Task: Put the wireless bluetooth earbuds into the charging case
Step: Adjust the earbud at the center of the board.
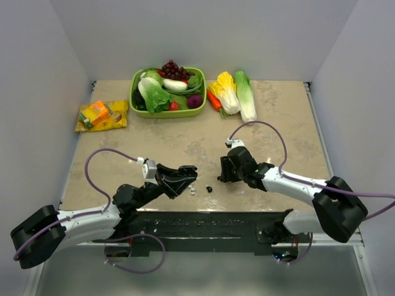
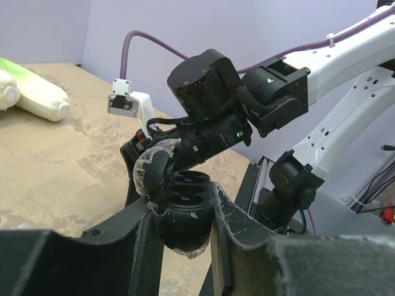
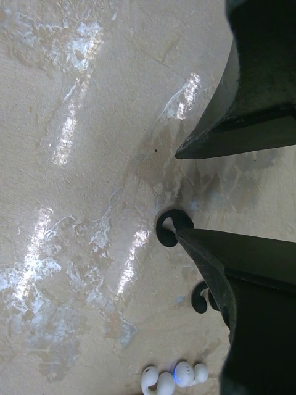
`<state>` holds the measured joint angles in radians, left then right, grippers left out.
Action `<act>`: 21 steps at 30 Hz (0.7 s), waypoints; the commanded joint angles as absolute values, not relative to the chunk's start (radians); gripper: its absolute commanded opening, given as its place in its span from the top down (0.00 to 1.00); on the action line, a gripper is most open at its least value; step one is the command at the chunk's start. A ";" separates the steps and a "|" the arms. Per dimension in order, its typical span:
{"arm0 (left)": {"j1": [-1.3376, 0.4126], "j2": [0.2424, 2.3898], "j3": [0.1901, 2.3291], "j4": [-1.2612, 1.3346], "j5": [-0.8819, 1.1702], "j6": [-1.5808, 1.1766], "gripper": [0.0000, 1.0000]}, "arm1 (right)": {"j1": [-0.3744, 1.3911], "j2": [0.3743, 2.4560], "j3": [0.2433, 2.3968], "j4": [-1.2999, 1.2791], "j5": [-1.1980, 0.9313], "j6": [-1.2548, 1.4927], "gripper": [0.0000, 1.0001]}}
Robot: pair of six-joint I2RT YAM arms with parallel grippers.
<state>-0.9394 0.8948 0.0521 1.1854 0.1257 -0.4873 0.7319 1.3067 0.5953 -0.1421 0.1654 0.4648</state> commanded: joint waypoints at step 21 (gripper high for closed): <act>-0.946 0.922 -0.026 1.247 0.130 -0.472 1.00 | 0.730 1.424 0.670 -0.081 0.186 0.422 0.48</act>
